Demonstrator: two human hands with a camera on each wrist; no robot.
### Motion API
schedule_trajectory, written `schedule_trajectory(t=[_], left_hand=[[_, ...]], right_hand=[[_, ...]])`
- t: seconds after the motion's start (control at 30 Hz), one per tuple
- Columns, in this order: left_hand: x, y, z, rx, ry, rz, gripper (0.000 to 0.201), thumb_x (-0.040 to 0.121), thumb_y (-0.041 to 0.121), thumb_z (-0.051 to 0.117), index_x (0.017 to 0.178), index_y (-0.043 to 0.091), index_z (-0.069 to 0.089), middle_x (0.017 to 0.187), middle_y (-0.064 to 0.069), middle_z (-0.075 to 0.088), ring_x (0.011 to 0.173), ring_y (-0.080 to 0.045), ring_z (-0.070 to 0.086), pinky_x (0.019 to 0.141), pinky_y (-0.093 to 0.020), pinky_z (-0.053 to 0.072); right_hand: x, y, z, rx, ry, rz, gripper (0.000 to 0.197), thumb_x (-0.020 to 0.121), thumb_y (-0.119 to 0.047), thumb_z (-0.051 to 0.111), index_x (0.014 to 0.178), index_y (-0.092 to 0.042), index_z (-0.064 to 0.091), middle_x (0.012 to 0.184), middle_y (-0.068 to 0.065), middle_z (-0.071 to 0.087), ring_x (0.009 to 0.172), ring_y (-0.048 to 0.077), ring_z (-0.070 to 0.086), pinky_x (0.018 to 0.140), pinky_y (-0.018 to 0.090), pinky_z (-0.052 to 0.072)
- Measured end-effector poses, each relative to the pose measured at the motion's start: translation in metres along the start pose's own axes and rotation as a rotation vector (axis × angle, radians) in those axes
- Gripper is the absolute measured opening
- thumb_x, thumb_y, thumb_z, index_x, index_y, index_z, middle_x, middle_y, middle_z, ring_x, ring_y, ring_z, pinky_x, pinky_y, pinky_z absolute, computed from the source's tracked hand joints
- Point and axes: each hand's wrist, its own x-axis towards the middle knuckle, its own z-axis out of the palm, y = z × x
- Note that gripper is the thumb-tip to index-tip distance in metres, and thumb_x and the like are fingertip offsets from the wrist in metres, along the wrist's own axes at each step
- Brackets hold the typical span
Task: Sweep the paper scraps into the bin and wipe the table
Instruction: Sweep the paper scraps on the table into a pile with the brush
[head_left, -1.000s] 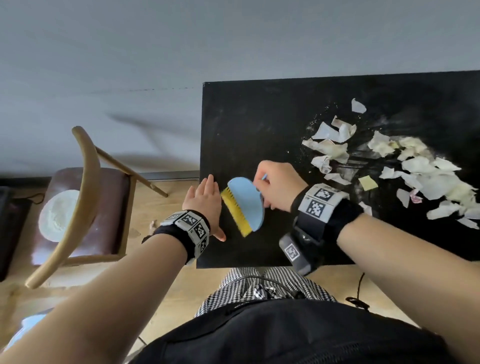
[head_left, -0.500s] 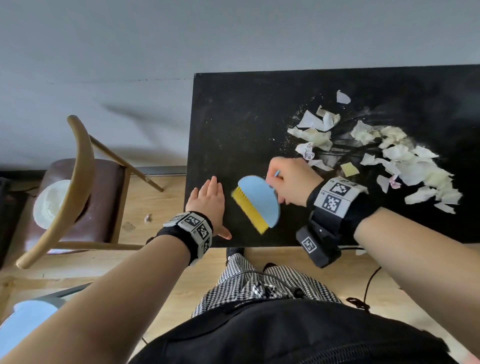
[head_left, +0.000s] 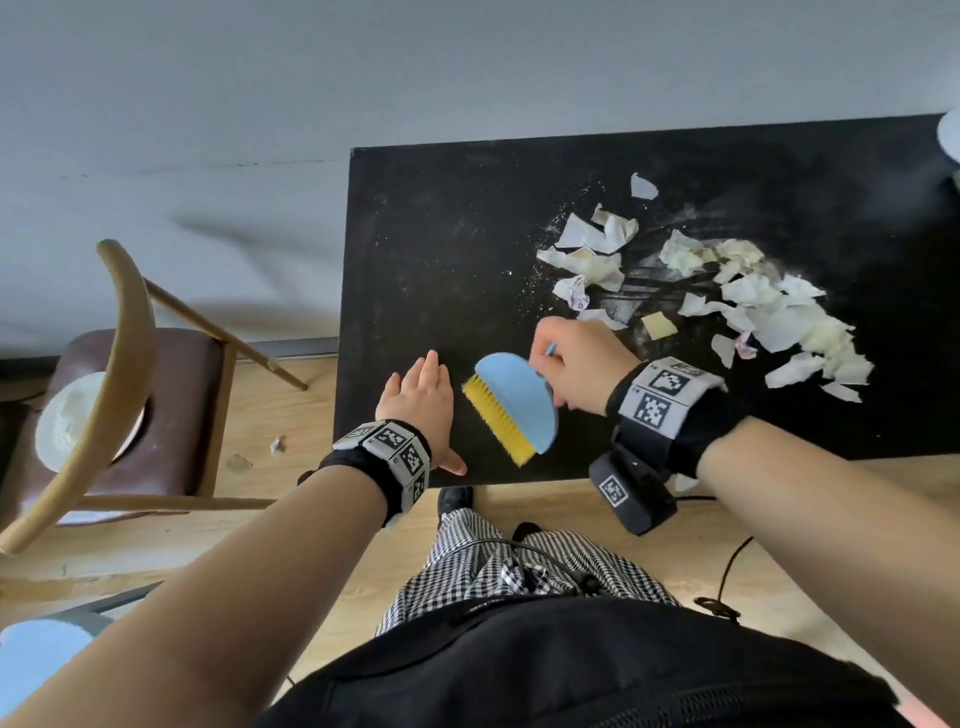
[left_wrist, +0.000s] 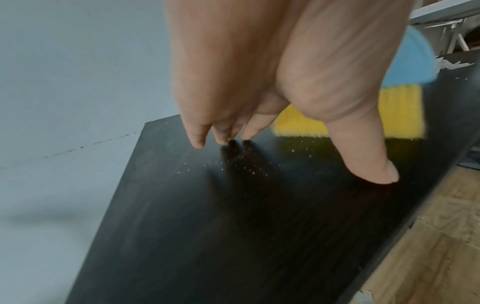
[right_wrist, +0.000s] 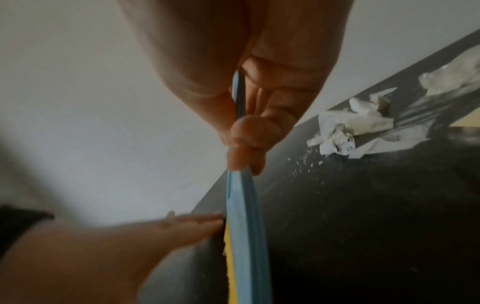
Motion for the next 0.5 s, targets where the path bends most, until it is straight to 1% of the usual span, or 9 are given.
schedule_trajectory(t=[0.07, 0.13, 0.17, 0.2, 0.27, 0.33, 0.4, 0.47, 0.5], left_hand=[[0.002, 0.002, -0.003, 0.014, -0.001, 0.006, 0.13, 0.066, 0.061, 0.074, 0.15, 0.004, -0.005, 0.158, -0.012, -0.011, 0.146, -0.025, -0.004, 0.119, -0.043, 0.01], [0.003, 0.002, -0.006, 0.025, -0.005, 0.014, 0.13, 0.066, 0.063, 0.074, 0.15, 0.004, -0.006, 0.158, -0.012, -0.011, 0.146, -0.024, -0.004, 0.119, -0.043, 0.01], [0.004, 0.002, -0.007, 0.032, -0.004, 0.017, 0.13, 0.066, 0.063, 0.073, 0.15, 0.004, -0.006, 0.158, -0.012, -0.011, 0.146, -0.024, -0.004, 0.119, -0.043, 0.01], [0.006, 0.001, -0.009, 0.037, 0.002, 0.019, 0.13, 0.066, 0.063, 0.073, 0.15, 0.004, -0.005, 0.158, -0.011, -0.011, 0.146, -0.024, -0.004, 0.119, -0.043, 0.01], [0.011, -0.001, -0.013, 0.038, 0.011, 0.023, 0.13, 0.065, 0.063, 0.073, 0.15, 0.004, -0.005, 0.158, -0.011, -0.01, 0.147, -0.024, -0.003, 0.119, -0.043, 0.011], [0.016, -0.005, -0.019, 0.038, 0.013, 0.031, 0.129, 0.066, 0.062, 0.074, 0.15, 0.005, -0.005, 0.159, -0.011, -0.009, 0.147, -0.024, -0.003, 0.119, -0.043, 0.011], [0.021, -0.009, -0.026, 0.047, 0.022, 0.04, 0.129, 0.066, 0.061, 0.074, 0.15, 0.005, -0.005, 0.159, -0.011, -0.008, 0.147, -0.024, -0.003, 0.119, -0.043, 0.011], [0.027, -0.014, -0.032, 0.058, 0.027, 0.054, 0.128, 0.067, 0.06, 0.075, 0.15, 0.005, -0.005, 0.159, -0.01, -0.007, 0.147, -0.024, -0.002, 0.119, -0.043, 0.011], [0.031, -0.016, -0.035, 0.065, 0.027, 0.061, 0.128, 0.067, 0.06, 0.074, 0.15, 0.005, -0.004, 0.159, -0.01, -0.007, 0.147, -0.024, -0.002, 0.119, -0.043, 0.011]], right_hand=[[0.003, 0.011, -0.003, -0.077, 0.044, 0.043, 0.012, 0.093, -0.012, 0.045, 0.088, -0.01, 0.056, 0.081, 0.011, 0.064, 0.078, 0.031, 0.067, 0.072, 0.041, 0.055], [0.009, 0.027, -0.017, -0.132, 0.176, 0.148, 0.015, 0.094, -0.013, 0.045, 0.095, -0.004, 0.058, 0.093, 0.018, 0.065, 0.085, 0.035, 0.064, 0.075, 0.043, 0.054], [0.012, 0.034, -0.026, -0.133, 0.235, 0.189, 0.017, 0.094, -0.013, 0.045, 0.096, -0.002, 0.057, 0.095, 0.02, 0.065, 0.086, 0.036, 0.064, 0.076, 0.043, 0.054], [0.014, 0.038, -0.034, -0.13, 0.283, 0.204, 0.017, 0.093, -0.012, 0.045, 0.096, 0.0, 0.057, 0.096, 0.021, 0.065, 0.087, 0.037, 0.064, 0.075, 0.042, 0.054], [0.019, 0.035, -0.041, -0.103, 0.351, 0.166, 0.017, 0.093, -0.011, 0.045, 0.095, 0.001, 0.057, 0.095, 0.021, 0.065, 0.086, 0.037, 0.065, 0.074, 0.041, 0.054], [0.025, 0.019, -0.036, -0.005, 0.351, 0.106, 0.017, 0.094, -0.013, 0.045, 0.093, -0.001, 0.057, 0.094, 0.019, 0.066, 0.081, 0.035, 0.067, 0.072, 0.044, 0.057], [0.033, 0.002, -0.019, 0.069, 0.273, 0.069, 0.015, 0.095, -0.014, 0.046, 0.092, -0.004, 0.056, 0.091, 0.016, 0.066, 0.077, 0.031, 0.067, 0.069, 0.046, 0.057], [0.04, -0.005, -0.004, 0.09, 0.209, 0.059, 0.015, 0.095, -0.014, 0.046, 0.093, -0.003, 0.056, 0.089, 0.017, 0.065, 0.078, 0.033, 0.067, 0.071, 0.047, 0.056], [0.043, -0.005, -0.002, 0.07, 0.215, 0.077, 0.016, 0.095, -0.014, 0.045, 0.094, -0.002, 0.056, 0.089, 0.018, 0.065, 0.081, 0.034, 0.066, 0.072, 0.046, 0.056]])
